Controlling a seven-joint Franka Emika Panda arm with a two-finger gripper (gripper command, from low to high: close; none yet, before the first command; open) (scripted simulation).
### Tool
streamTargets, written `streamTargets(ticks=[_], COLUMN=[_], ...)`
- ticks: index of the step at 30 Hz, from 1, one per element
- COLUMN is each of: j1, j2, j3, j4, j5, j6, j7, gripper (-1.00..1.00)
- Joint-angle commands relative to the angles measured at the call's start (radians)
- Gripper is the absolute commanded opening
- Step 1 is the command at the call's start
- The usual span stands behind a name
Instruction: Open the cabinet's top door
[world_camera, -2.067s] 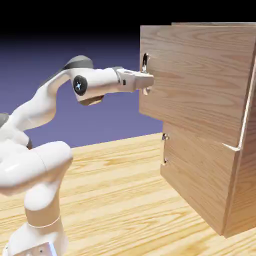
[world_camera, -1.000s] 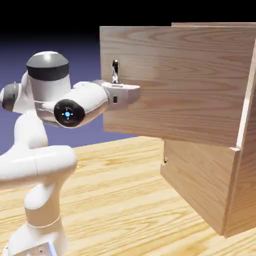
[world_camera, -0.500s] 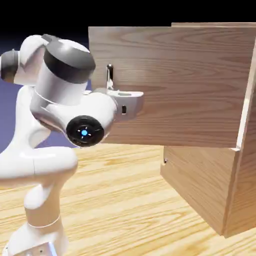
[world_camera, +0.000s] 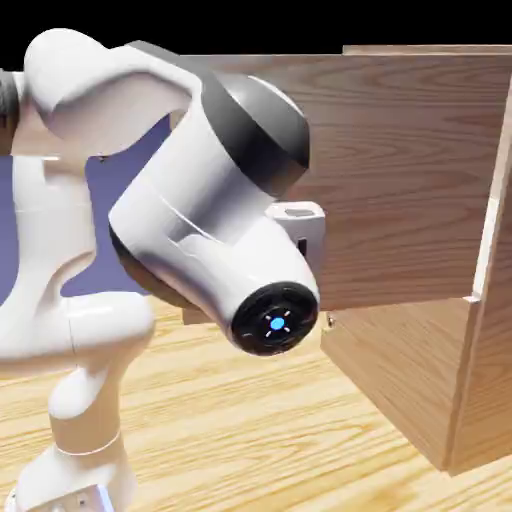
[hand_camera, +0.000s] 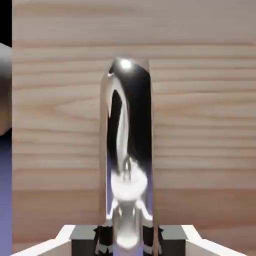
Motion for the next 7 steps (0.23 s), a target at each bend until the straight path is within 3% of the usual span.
streamTargets(ticks=[1, 6, 7], j1=[0.009, 0.042, 0.042], j2=[-0.035, -0.172, -0.172], j3=[0.0, 0.003, 0.003], j4=[0.036, 0.188, 0.188], j5=[-0.016, -0.075, -0.075], j6=[-0.007, -0.042, -0.042], j7=[-0.006, -0.022, -0.022], gripper=[-1.0, -1.0, 1.0])
